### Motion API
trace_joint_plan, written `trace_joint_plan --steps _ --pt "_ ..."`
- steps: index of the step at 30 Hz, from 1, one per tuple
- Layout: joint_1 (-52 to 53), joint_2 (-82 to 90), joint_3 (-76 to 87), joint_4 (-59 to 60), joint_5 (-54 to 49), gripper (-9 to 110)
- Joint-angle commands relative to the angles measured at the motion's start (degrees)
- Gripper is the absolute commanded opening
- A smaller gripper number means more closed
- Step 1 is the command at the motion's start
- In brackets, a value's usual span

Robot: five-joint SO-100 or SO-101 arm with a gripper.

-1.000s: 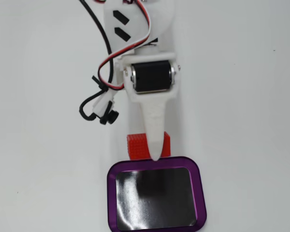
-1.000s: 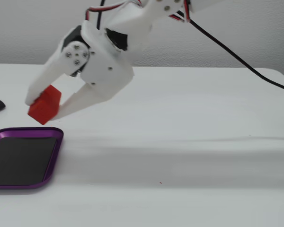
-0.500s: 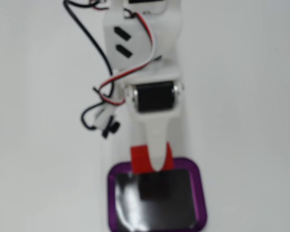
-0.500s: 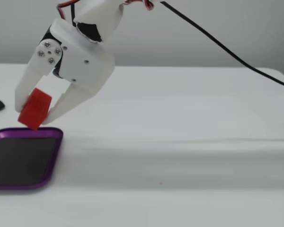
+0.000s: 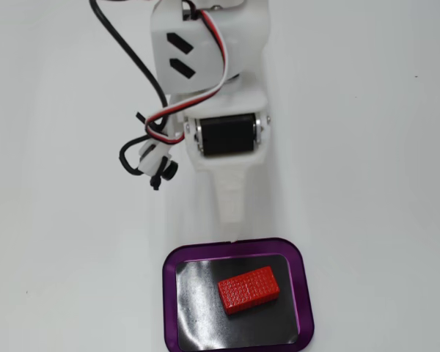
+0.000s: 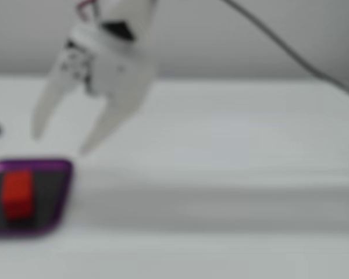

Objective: Pick up the cube and place it in the box.

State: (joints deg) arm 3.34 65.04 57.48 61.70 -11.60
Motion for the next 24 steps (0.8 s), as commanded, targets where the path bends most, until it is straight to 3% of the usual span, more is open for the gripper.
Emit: trace_joint_plan --steps 1,13,24 --pt "0.0 7.6 -4.3 7.6 0.7 17" --pt "-0.5 24.3 0.7 31.4 3.6 16" --pt "0.1 52.9 32.7 30.8 4.0 16"
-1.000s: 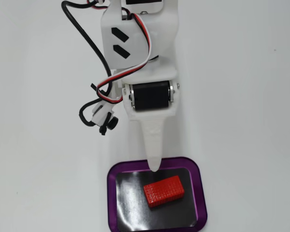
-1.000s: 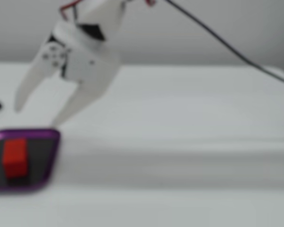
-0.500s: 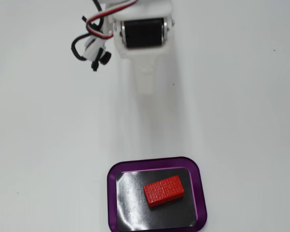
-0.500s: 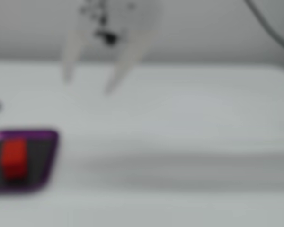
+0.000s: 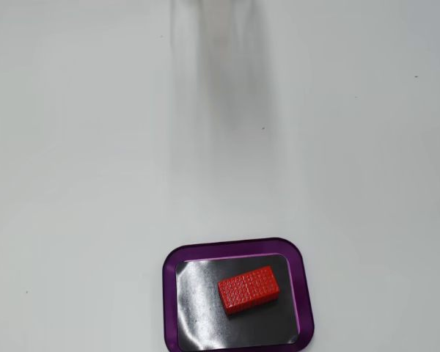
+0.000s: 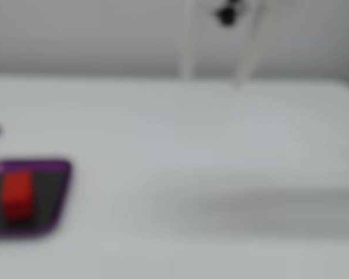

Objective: Pick up the cube and place it in the box.

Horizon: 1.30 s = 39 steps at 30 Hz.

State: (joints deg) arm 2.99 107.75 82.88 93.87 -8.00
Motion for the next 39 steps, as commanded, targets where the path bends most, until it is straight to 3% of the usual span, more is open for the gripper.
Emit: trace_joint_plan --steps 1,18,30,39 --pt "0.4 13.4 10.7 -2.6 0.4 16" --pt "0.5 65.0 68.8 -38.7 0.5 16" --pt "1.1 88.0 92.6 -36.7 0.9 16" --pt "1.1 90.4 94.3 -26.9 1.1 13"
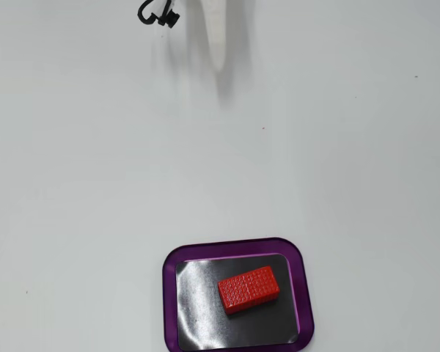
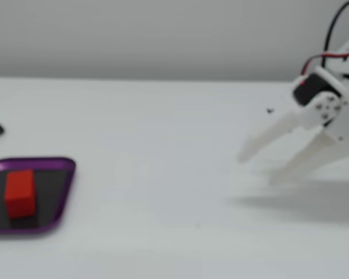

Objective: Pick up the cube and place it in the box.

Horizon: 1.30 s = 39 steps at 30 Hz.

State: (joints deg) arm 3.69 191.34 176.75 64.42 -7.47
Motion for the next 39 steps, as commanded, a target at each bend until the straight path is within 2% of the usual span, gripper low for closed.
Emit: trace_joint_plan --steps 1,3,7,39 --pt "0.4 6.8 0.4 3.9 0.6 9" --pt "0.4 6.8 0.4 4.9 2.4 -1" --pt "0.5 6.7 0.4 5.4 6.2 -1" --pt "0.4 6.7 0.4 5.0 5.9 0"
